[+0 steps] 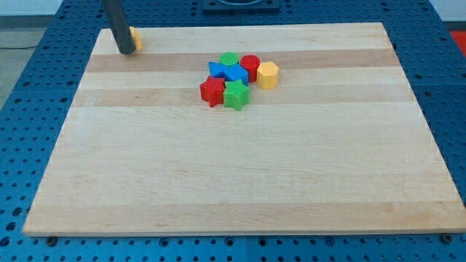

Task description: Place the yellow hexagon right to the yellow heart

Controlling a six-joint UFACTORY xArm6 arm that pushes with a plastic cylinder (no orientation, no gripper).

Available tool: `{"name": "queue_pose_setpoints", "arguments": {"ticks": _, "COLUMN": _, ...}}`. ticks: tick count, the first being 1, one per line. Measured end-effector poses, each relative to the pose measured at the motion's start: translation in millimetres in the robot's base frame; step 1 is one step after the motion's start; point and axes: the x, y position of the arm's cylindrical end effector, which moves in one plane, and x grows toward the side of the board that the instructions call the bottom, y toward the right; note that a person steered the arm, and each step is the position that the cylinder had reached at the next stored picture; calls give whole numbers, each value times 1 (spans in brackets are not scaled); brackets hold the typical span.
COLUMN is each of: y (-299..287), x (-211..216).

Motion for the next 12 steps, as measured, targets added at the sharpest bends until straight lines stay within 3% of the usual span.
{"name": "queue_pose_setpoints", "arguments": {"ticks": 1, "y": 41, "x": -4}}
{"name": "queue_pose_setpoints", "arguments": {"ticks": 4, "y": 288, "x": -10}}
{"name": "queue_pose_setpoints", "arguments": {"ticks": 6, "y": 305, "x": 77}}
{"name": "queue_pose_setpoints", "arguments": {"ticks": 8, "y": 297, "x": 130}}
{"name": "queue_pose_setpoints", "arguments": {"ticks": 10, "y": 245, "x": 125}}
{"name": "queue_pose_setpoints", "arguments": {"ticks": 11, "y": 255, "x": 109}}
{"name": "queue_pose_setpoints", "arguments": {"ticks": 12, "y": 301, "x": 88}}
